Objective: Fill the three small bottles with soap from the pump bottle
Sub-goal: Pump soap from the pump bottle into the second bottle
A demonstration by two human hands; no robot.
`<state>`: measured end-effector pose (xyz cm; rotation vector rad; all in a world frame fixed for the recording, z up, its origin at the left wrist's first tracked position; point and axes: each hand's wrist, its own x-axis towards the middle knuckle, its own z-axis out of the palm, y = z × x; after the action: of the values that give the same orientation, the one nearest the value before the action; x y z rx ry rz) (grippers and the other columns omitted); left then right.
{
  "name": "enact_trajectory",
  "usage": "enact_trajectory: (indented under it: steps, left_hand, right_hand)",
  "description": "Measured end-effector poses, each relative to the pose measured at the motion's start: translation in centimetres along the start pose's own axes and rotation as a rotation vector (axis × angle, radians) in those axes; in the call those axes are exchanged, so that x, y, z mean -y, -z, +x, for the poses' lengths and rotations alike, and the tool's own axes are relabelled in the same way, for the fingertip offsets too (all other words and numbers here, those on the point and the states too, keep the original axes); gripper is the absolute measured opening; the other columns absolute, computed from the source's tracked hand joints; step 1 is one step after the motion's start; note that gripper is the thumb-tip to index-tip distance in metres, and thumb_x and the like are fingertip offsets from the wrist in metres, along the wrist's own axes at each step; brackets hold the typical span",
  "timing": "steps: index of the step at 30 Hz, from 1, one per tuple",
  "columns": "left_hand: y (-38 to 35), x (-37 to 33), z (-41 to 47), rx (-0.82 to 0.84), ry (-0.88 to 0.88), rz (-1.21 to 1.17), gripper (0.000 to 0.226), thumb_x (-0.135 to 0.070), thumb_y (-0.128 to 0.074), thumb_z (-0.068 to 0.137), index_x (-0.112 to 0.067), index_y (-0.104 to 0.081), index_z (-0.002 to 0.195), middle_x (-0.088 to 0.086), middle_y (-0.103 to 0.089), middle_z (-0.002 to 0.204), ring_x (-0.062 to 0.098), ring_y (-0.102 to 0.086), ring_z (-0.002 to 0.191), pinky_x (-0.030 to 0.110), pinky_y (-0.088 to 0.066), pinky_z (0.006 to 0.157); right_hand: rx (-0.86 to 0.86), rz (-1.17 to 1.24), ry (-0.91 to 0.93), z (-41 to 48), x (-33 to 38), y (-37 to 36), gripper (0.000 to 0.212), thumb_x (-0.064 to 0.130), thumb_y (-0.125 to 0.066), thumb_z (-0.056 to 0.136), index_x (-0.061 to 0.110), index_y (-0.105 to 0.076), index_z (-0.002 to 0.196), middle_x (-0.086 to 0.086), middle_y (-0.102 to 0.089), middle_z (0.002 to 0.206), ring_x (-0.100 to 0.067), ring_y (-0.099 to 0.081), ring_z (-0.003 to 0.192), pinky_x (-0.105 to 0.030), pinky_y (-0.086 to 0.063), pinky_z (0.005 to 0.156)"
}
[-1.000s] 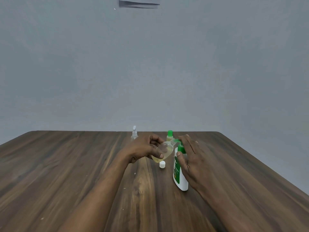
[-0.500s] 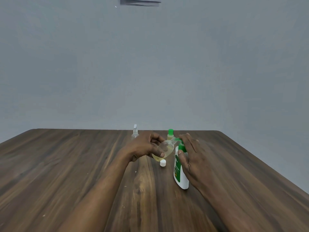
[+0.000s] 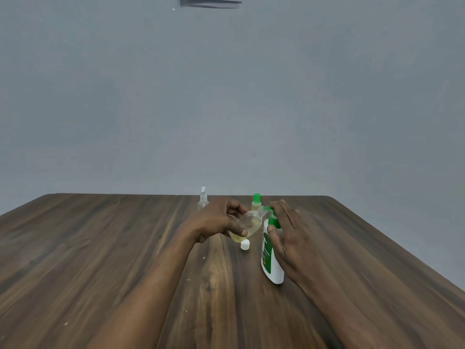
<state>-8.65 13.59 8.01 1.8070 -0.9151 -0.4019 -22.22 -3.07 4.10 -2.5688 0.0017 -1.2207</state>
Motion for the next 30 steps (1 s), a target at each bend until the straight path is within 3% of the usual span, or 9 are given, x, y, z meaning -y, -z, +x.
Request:
enact_trajectory:
  steps: [4,10,12,17,22,26,30]
  left_hand:
    - [0.05,0.05,0.03,0.004,-0.001,-0.003,0.044,0.01,-0.079,0.076,-0.001,-0.066,0.116,0.01,-0.068,0.096,0.007,-0.066,0.069,0.021,-0.053,0.059]
    - [0.16,0.02,0.03,-0.007,0.002,-0.01,0.045,0.01,-0.079,0.075,0.0,-0.065,0.116,0.012,-0.067,0.1,0.011,-0.066,0.074,0.023,-0.054,0.061]
    - [0.14,0.06,0.01,-0.01,0.001,-0.01,0.045,0.009,-0.08,0.075,0.0,-0.066,0.117,0.013,-0.067,0.101,0.013,-0.067,0.076,0.024,-0.054,0.062]
    - [0.3,0.12,0.03,-0.016,-0.001,-0.006,0.048,0.007,-0.081,0.075,-0.003,-0.065,0.119,0.012,-0.069,0.103,0.012,-0.068,0.076,0.025,-0.055,0.063]
    - [0.34,0.14,-0.05,-0.008,-0.004,-0.006,0.046,0.008,-0.08,0.075,-0.002,-0.066,0.118,0.012,-0.068,0.102,0.013,-0.067,0.077,0.024,-0.054,0.062]
    - [0.37,0.17,-0.05,-0.008,-0.002,-0.018,0.044,0.009,-0.08,0.075,-0.002,-0.066,0.116,0.012,-0.067,0.101,0.013,-0.067,0.077,0.024,-0.055,0.061]
    - [0.34,0.18,-0.05,-0.012,-0.001,-0.017,0.044,0.009,-0.08,0.075,-0.002,-0.066,0.115,0.013,-0.067,0.101,0.015,-0.067,0.078,0.025,-0.055,0.062]
  right_hand:
    - [0.0,0.005,-0.016,-0.09,0.08,0.0,0.049,0.022,-0.055,0.094,0.012,-0.043,0.141,-0.003,-0.04,0.148,-0.014,-0.032,0.139,-0.035,-0.021,0.118]
    - [-0.095,0.007,0.018,0.14,0.09,-0.13,0.053,0.028,-0.052,0.089,0.009,-0.046,0.138,-0.002,-0.045,0.142,-0.01,-0.033,0.131,-0.04,-0.028,0.111]
    - [-0.088,0.012,0.016,0.21,-0.11,-0.26,0.053,0.029,-0.051,0.09,0.01,-0.044,0.139,0.003,-0.042,0.142,-0.012,-0.035,0.134,-0.04,-0.027,0.112]
    - [-0.049,-0.008,0.009,0.17,-0.29,-0.41,0.052,0.029,-0.047,0.091,0.008,-0.044,0.139,-0.008,-0.045,0.144,-0.019,-0.039,0.136,-0.044,-0.029,0.114]
    - [-0.02,-0.005,-0.002,-0.11,-0.07,-0.25,0.051,0.029,-0.047,0.093,0.01,-0.044,0.14,-0.007,-0.042,0.146,-0.013,-0.03,0.138,-0.039,-0.024,0.115]
    - [-0.039,0.058,-0.01,-0.04,0.17,0.01,0.048,0.024,-0.056,0.093,0.012,-0.045,0.138,-0.003,-0.045,0.143,-0.016,-0.039,0.133,-0.046,-0.036,0.109]
    - [-0.033,0.07,-0.015,0.23,0.24,0.24,0.051,0.026,-0.054,0.092,0.01,-0.042,0.14,-0.003,-0.044,0.143,-0.019,-0.041,0.133,-0.048,-0.036,0.108]
